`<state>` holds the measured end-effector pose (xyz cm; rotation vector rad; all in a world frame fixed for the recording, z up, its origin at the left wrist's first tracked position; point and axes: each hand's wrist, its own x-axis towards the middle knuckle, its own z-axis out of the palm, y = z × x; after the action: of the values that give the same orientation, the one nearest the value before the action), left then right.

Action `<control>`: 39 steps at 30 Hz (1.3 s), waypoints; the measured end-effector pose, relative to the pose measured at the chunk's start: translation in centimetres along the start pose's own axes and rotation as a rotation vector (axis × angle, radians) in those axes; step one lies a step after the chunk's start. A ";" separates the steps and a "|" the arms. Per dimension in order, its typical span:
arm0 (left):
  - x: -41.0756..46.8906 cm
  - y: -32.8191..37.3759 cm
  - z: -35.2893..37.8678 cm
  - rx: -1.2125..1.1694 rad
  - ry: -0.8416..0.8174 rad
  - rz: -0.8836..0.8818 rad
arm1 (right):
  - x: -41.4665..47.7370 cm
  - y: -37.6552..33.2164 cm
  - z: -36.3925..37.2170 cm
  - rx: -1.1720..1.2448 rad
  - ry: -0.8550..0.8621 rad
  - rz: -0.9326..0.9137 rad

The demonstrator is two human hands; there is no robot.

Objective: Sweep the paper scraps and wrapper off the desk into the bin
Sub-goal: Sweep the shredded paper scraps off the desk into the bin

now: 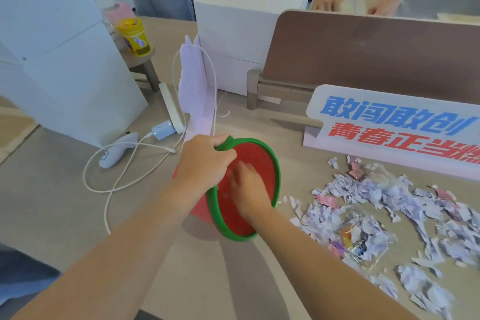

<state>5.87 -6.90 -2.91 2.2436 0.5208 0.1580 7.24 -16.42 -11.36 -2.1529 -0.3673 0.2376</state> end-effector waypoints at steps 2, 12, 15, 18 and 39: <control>-0.4 -0.1 0.0 0.012 -0.006 0.021 | -0.2 0.7 0.9 -0.272 -0.215 0.017; -1.2 -0.4 -1.4 0.060 0.010 0.022 | -5.0 7.8 -5.0 -0.022 0.494 0.334; -1.1 -0.5 -1.4 0.058 0.031 0.020 | -4.2 10.9 -4.5 -0.091 0.252 0.533; -1.1 -0.7 -1.3 0.040 0.019 0.027 | -3.0 11.2 -3.3 -0.169 0.121 0.491; 0.0 -2.2 -3.7 -0.030 0.052 -0.007 | -4.0 12.5 -1.9 -0.334 -0.005 0.179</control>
<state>4.14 -3.02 -2.09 2.2133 0.5501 0.2193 6.24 -26.09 -20.44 -2.5182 -0.2287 0.3002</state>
